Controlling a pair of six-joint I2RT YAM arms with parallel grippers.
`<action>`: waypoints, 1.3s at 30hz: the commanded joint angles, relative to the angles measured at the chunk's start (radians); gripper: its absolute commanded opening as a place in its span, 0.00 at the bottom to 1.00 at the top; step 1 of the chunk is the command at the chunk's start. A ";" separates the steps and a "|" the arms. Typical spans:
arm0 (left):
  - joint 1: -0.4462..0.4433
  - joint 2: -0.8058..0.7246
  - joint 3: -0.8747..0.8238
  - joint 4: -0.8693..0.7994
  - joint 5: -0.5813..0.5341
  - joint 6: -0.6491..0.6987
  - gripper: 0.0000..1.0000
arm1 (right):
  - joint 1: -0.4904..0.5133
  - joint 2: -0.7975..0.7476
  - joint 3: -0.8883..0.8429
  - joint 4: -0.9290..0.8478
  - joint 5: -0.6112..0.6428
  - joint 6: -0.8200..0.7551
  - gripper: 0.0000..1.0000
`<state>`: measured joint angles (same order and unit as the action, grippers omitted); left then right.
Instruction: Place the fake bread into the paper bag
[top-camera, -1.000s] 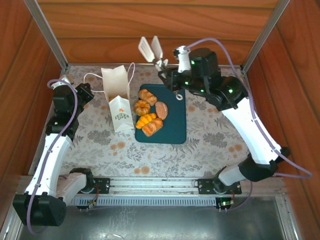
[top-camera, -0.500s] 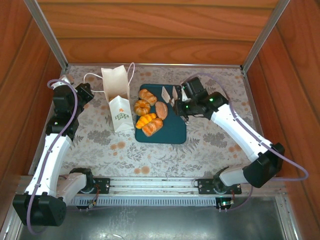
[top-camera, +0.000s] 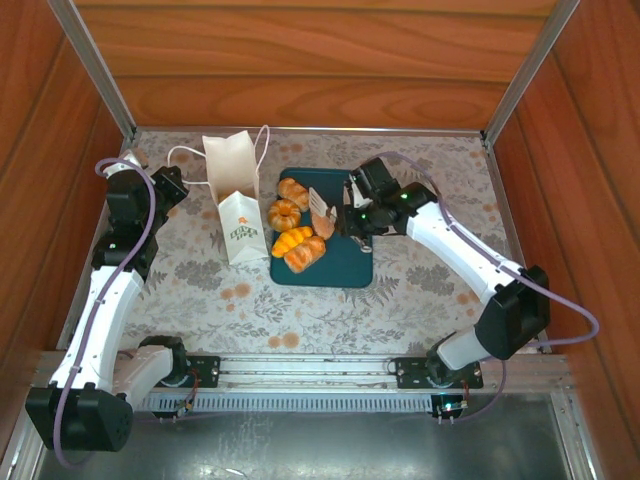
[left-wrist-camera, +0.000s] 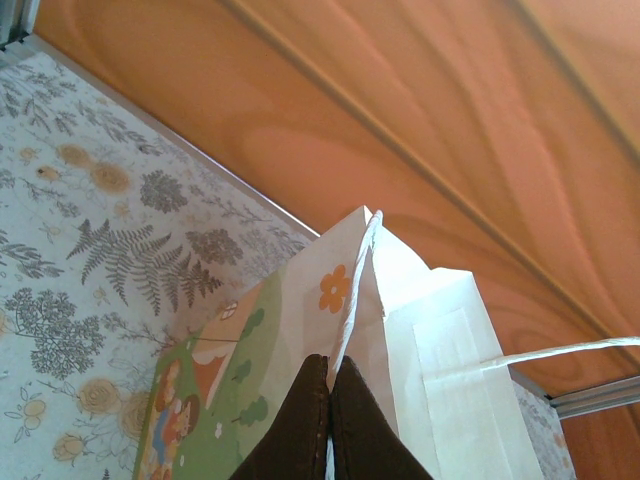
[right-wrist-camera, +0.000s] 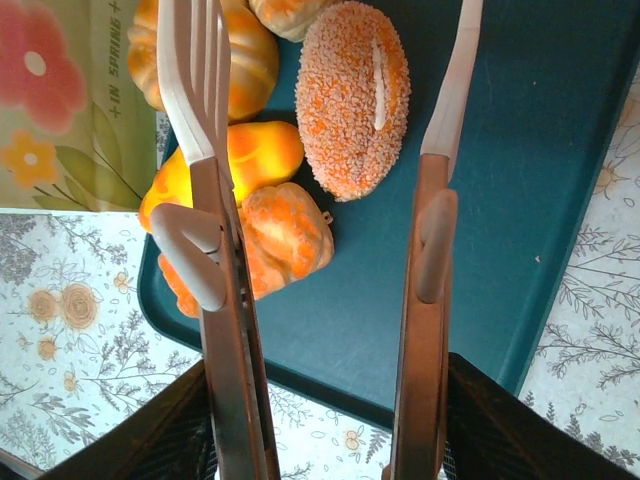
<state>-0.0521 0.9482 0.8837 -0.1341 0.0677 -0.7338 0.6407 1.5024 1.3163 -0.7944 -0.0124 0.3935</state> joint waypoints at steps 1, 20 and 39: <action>0.008 0.003 0.028 0.011 0.006 -0.004 0.00 | -0.003 0.036 0.009 0.031 -0.023 -0.017 0.57; 0.008 -0.014 0.014 0.007 0.000 -0.002 0.00 | -0.004 0.190 0.019 0.021 -0.027 -0.028 0.51; 0.008 -0.014 0.010 -0.026 0.002 0.015 0.00 | -0.005 0.142 0.007 0.011 0.007 0.011 0.28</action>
<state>-0.0521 0.9474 0.8833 -0.1364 0.0673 -0.7330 0.6407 1.6890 1.3174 -0.7776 -0.0257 0.3843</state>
